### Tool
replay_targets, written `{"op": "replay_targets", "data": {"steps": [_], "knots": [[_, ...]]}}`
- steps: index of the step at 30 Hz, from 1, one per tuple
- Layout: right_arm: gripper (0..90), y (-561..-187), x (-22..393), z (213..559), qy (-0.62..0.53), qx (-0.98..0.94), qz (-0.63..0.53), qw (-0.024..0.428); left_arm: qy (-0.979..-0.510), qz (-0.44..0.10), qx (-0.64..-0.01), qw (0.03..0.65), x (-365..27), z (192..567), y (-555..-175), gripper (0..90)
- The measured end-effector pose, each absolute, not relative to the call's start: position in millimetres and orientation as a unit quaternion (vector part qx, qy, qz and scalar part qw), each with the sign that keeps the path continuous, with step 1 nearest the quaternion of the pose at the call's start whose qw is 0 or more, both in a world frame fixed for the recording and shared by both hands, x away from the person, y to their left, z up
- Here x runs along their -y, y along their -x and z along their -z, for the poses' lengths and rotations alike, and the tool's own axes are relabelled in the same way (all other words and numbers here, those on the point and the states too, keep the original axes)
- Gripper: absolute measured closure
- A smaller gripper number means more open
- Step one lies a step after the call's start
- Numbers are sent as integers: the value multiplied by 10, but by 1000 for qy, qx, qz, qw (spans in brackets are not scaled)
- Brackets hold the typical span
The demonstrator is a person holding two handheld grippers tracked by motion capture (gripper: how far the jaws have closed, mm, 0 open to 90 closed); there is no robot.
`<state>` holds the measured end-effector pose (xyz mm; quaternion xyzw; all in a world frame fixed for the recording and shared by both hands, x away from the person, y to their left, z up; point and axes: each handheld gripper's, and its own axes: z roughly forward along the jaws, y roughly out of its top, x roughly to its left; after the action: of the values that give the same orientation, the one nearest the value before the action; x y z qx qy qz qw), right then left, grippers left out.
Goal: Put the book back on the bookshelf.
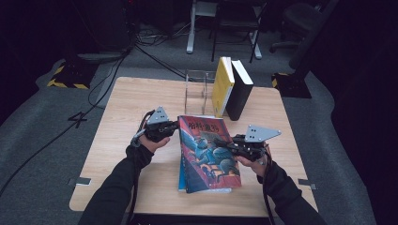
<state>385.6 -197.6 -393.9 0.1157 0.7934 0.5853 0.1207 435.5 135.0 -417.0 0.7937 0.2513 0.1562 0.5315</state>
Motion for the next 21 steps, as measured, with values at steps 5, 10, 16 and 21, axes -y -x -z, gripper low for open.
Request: {"op": "replay_targets", "data": {"steps": [5,10,16,21], "knots": [[789,-3858,1995,3922,-99,-791,-595,104,-798,-157,-239,531,-1333,4089,-4346,898],[689,-3917,1969,3920,-96,-814,-568,75,-795,-154,-237,536,-1310,4090,-4348,899],[803,-3984,2005,3865,-101,-824,-553,73,-797,-154,-233,536,-1276,4053,-4361,899],[831,-3985,2037,3864,-102,-818,-561,83,-797,-159,-225,537,-1236,3937,-4383,899]]}}
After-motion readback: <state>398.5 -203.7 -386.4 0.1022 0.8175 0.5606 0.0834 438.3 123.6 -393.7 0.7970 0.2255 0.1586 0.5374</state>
